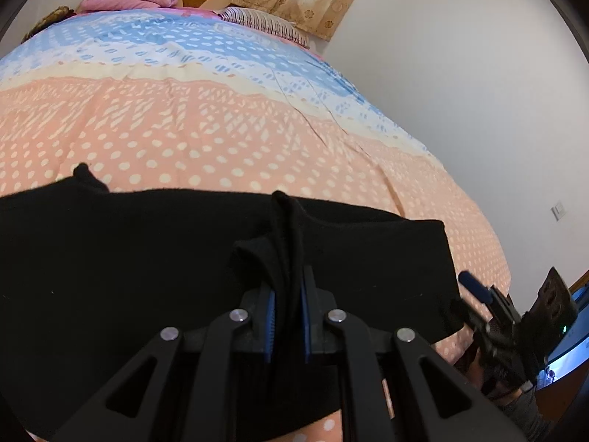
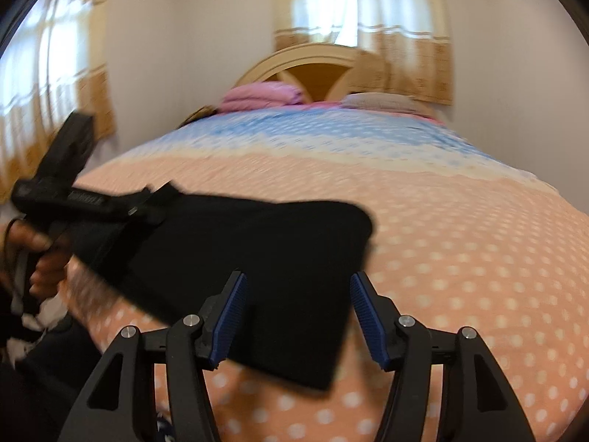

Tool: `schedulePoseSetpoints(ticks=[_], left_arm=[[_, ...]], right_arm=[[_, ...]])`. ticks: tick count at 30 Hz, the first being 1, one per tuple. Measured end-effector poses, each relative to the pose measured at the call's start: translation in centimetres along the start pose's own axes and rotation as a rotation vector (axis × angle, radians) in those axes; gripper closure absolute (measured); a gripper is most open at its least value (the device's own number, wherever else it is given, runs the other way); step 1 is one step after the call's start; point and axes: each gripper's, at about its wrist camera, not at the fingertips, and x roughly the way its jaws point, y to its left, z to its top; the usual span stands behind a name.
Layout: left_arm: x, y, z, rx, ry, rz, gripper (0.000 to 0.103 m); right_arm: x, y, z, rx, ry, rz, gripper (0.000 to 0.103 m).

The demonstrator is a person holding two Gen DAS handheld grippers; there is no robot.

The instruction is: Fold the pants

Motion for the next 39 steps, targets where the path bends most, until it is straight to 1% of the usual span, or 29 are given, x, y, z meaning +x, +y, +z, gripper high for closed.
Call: schedulePoseSetpoints(ticks=[2,3,4,6,8,9,10,11,12,15,16,18,21,22,23,24,25,26,27,28,30,32,36,38,39], left_arm=[[-0.6,0.3,-0.1,-0.002,-0.032,-0.022,0.091],[-1.0,0.3,-0.1,0.002,-0.047,-0.033,0.091],[-1.4,0.4,0.0,0.009,-0.065,-0.036,0.091],[-1.7,0.6,0.2,0.018,-0.077,-0.027,0.091],[-1.3,1.5,0.1,-0.004,-0.064,-0.032,0.091],[-1.0,1.8,0.0,-0.010,-0.054,-0.031,0.091],[-0.7,2.2,-0.2,-0.021,-0.047,-0.027,0.086],[-0.5,2.5,-0.4,-0.032,-0.047,-0.024,0.084],[-0.4,2.7,-0.6,-0.046,-0.052,-0.036,0.084],[-0.6,3.0,-0.7,-0.064,-0.060,-0.061,0.083],[-0.7,3.1,-0.7,-0.067,-0.063,-0.066,0.079],[-0.9,3.3,-0.6,-0.079,-0.074,-0.070,0.076],[-1.0,3.2,-0.8,-0.083,-0.082,-0.073,0.071],[-1.1,3.1,-0.8,-0.078,-0.086,-0.067,0.069],[-1.2,2.9,-0.9,-0.071,-0.088,-0.061,0.067],[-1.3,2.8,-0.9,-0.063,-0.091,-0.054,0.061],[-1.5,2.6,-1.0,-0.053,-0.098,-0.038,0.053],[-1.7,2.5,-1.0,-0.044,-0.106,-0.021,0.048],[-2.0,2.4,-1.1,-0.035,-0.118,0.003,0.038],[-2.4,2.4,-1.1,-0.027,-0.131,0.032,0.030],[-2.9,2.6,-1.2,-0.016,-0.147,0.061,0.029],[-3.1,3.0,-1.3,-0.023,-0.143,0.071,0.029],[-2.9,3.3,-1.5,-0.036,-0.132,0.052,0.029],[-2.7,2.8,-1.6,-0.022,-0.130,0.055,0.029],[-2.7,2.7,-1.7,-0.018,-0.127,0.059,0.029]], right_arm=[[-0.2,0.8,-0.1,-0.027,-0.009,-0.002,0.043],[-0.5,1.0,0.0,-0.025,-0.026,0.014,0.043],[-0.5,1.2,0.0,-0.020,-0.035,0.027,0.043],[-0.6,1.5,0.1,-0.013,-0.044,0.032,0.042],[0.4,1.7,0.1,-0.011,-0.012,0.010,0.042],[1.2,1.7,-0.1,-0.007,0.023,-0.007,0.042],[1.6,1.9,-0.4,-0.002,0.044,-0.010,0.042],[2.3,1.8,-0.6,0.003,0.083,-0.003,0.042],[2.7,1.8,-0.8,-0.004,0.102,-0.006,0.042],[2.2,2.3,-0.4,-0.032,0.103,-0.007,0.041],[2.0,2.1,-0.1,-0.024,0.101,0.009,0.041],[1.3,1.6,1.0,-0.002,0.065,0.038,0.041],[1.6,0.6,2.9,0.014,0.040,0.026,0.041],[1.9,0.3,3.3,0.022,0.036,0.022,0.041],[2.5,-0.2,3.8,0.030,0.043,0.032,0.038],[4.1,-1.0,4.2,0.058,0.093,0.040,0.035],[5.3,-1.7,4.3,0.075,0.134,0.030,0.035],[6.6,-2.3,4.1,0.087,0.170,-0.002,0.035],[7.6,-2.8,3.8,0.092,0.192,-0.029,0.034],[8.0,-3.1,3.7,0.099,0.197,-0.026,0.033],[7.5,-3.6,3.6,0.130,0.174,-0.002,0.033],[6.2,-3.8,3.7,0.155,0.156,-0.007,0.033],[2.4,-3.1,2.9,0.153,0.113,0.015,0.033],[0.8,-2.6,2.2,0.141,0.095,0.047,0.033],[0.3,-2.1,1.7,0.134,0.102,0.073,0.033]])
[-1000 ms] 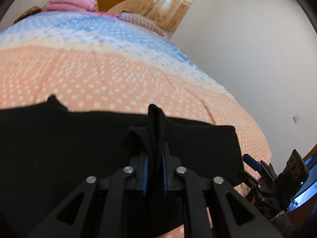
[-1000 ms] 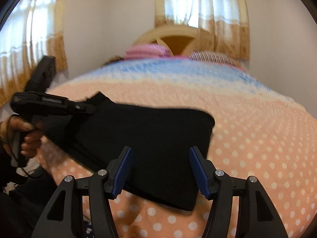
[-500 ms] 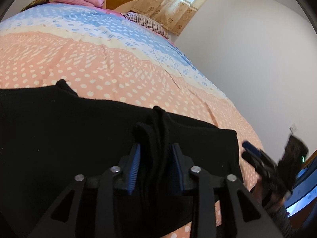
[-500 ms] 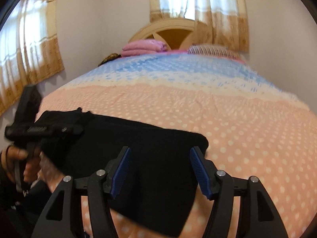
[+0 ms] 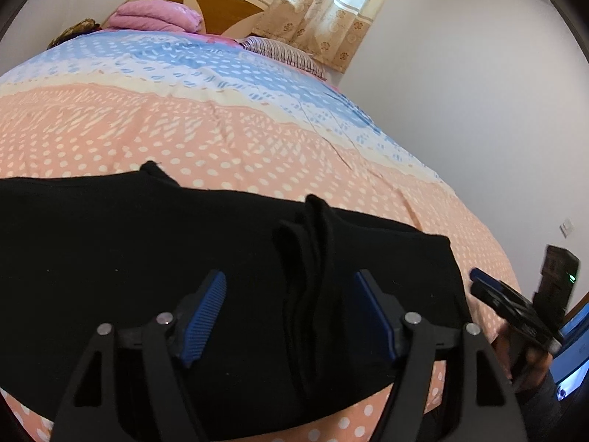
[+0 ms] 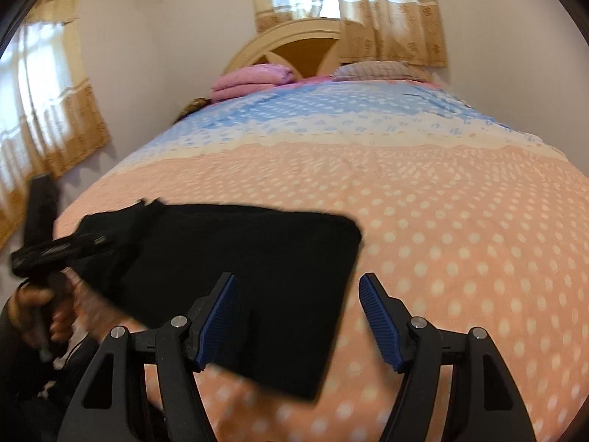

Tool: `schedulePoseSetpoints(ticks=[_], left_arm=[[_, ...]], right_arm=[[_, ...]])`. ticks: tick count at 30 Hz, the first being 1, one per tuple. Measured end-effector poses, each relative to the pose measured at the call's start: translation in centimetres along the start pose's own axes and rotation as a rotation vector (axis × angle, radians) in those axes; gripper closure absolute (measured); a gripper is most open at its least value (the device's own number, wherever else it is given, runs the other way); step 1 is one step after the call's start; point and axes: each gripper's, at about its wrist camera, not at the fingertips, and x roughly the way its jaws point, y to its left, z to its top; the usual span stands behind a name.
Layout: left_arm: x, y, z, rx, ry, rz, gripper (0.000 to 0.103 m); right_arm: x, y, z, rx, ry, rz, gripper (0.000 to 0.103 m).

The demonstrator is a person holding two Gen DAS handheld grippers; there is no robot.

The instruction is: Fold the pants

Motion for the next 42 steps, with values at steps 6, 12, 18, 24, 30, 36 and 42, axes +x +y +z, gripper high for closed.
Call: schedulePoseSetpoints(ticks=[6,12,18,24,30,36,42], left_arm=[[-0.6,0.0,-0.1,-0.008,-0.009,0.012,0.029],[-1.9,0.5,0.2,-0.002,-0.030,0.040,0.029],[-2.0,1.3,0.3,-0.023,-0.032,0.056,0.029],[-3.7,2.3,1.2,-0.003,-0.074,0.104,0.029],[-6.7,6.2,2.1,0.002,-0.111,0.223,0.029],[-10.1,12.2,1.4,-0.047,-0.134,0.383,0.027],[-11.5,18.5,0.1,-0.135,-0.126,0.523,0.025]], right_arm=[[1.2,1.4,-3.4,-0.078,0.142,0.003,0.033],[0.1,1.6,-1.7,-0.032,0.108,0.030,0.033],[1.3,3.0,0.5,-0.056,0.072,0.074,0.033],[2.9,5.2,-1.4,-0.122,0.127,0.016,0.032],[2.1,9.2,0.0,-0.199,0.075,0.128,0.032],[5.3,13.9,1.1,-0.276,0.080,0.208,0.032],[9.4,17.1,0.0,-0.357,0.167,0.226,0.032]])
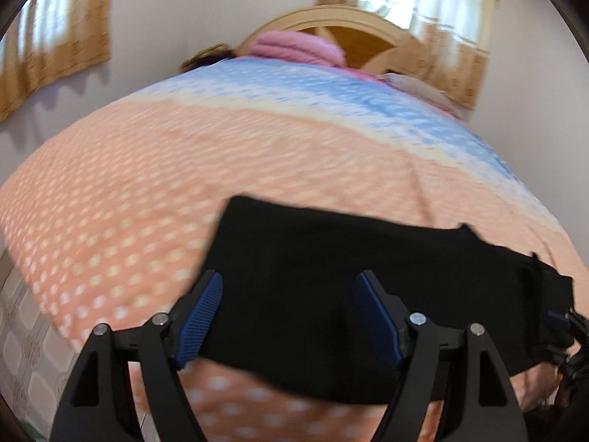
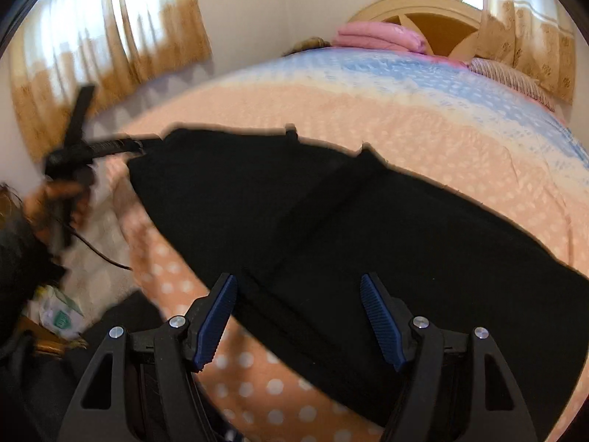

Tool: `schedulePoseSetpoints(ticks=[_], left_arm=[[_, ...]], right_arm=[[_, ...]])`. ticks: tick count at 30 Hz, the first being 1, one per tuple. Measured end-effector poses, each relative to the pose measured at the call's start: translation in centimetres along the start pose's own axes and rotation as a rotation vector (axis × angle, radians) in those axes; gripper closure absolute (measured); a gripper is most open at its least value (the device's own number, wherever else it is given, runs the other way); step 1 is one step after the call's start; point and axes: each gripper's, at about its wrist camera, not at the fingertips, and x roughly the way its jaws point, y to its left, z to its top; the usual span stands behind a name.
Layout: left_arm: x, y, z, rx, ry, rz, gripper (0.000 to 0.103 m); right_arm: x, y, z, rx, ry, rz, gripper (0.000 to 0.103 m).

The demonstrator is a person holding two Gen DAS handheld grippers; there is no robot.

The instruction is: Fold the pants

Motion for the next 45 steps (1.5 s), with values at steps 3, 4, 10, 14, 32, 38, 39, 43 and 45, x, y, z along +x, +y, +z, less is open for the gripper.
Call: schedulePoseSetpoints(ticks=[3,4,10,14,32,38,39,43,45], left_arm=[[0.7,1.7,-0.4,-0.036,0.007,0.004,0.025],[0.8,1.9,-0.5,-0.038,0.008,-0.007,0.025],[1.8,2.2,-0.7,-0.057,0.002,-0.057,0.024],[2.3,2.4,-0.5,-0.062,0.003,-0.056,0.032],[1.7,3.7,-0.4,-0.066,0.017,-0.106,0.061],[1.5,5.1,-0.6,-0.136,0.002,-0.200,0.076],[1.3,5.3,-0.7,-0.153,-0.001,-0.216,0.077],[0.7,5.7,-0.7,-0.206,-0.023,-0.288,0.079],[0.2,5.7,-0.4,-0.222,-0.027,-0.314,0.079]], right_arm=[[-0.5,0.6,-0.1,-0.025,-0.013,-0.014,0.032],[-1.1,0.4,-0.2,-0.013,-0.025,0.011,0.032],[-4.0,-0.4,-1.4,0.031,-0.108,0.001,0.032],[-4.7,-1.1,-2.2,0.091,-0.128,-0.007,0.032],[-4.3,-1.8,-3.5,0.144,-0.131,-0.010,0.032],[-4.3,-1.8,-3.6,0.142,-0.133,-0.011,0.032],[-4.3,-1.8,-3.6,0.143,-0.135,-0.011,0.032],[-4.5,-2.0,-3.7,0.151,-0.144,-0.018,0.032],[-4.6,-2.3,-3.7,0.162,-0.147,-0.022,0.032]])
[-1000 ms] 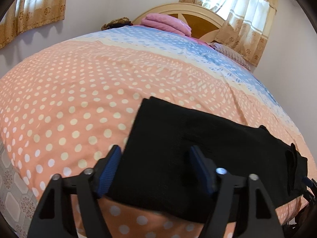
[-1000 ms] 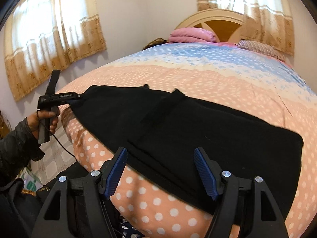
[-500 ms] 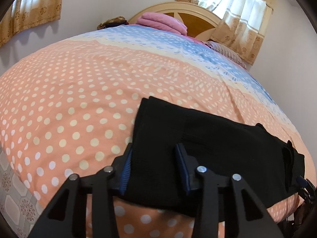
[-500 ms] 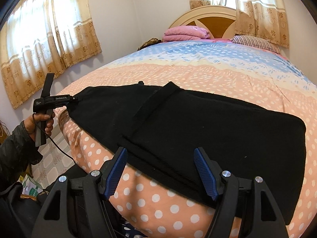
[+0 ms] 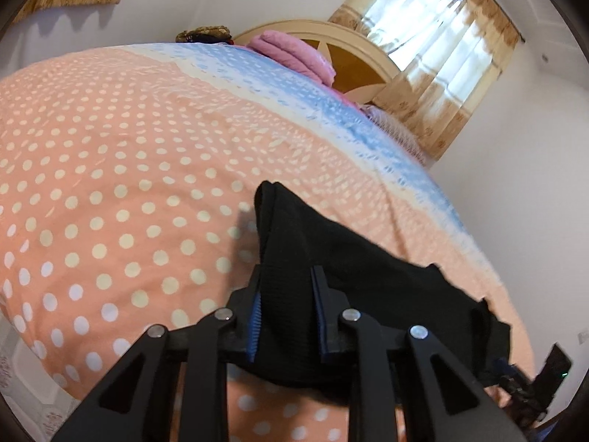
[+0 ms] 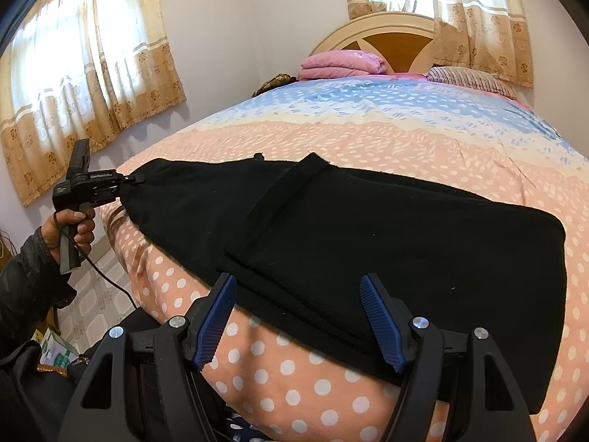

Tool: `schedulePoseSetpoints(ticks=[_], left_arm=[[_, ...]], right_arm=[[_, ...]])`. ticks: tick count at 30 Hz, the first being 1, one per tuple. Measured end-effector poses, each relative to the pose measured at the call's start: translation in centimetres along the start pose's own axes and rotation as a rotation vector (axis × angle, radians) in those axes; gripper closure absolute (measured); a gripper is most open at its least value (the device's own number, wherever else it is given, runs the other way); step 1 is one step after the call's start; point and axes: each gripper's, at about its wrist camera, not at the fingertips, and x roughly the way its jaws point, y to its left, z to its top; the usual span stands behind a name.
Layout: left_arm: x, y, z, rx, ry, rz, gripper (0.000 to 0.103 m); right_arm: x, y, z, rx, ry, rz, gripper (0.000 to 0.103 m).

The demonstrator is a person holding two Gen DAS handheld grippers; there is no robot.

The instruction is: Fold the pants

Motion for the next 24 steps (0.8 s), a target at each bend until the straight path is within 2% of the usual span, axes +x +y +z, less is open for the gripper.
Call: schedulePoseSetpoints(ticks=[4,11,24], left_arm=[[-1.2,-1.0,0.5,-0.021,-0.028,-0.066,0.079],[-3.1,-5.3,1.1,0.064,-0.074,-0.152,0.080],[-4.3,-13.3,2.0,0.186,-0.073,-0.301,0.080]], right_arm=[[-0.4,-0.4,0.2,0.018,-0.014,-0.013,0.032],[-1.8,-1.2,1.0,0.051,-0.043,-0.052,0.032],[-5.0,-3.7,1.3,0.114,-0.066,-0.112,0.032]])
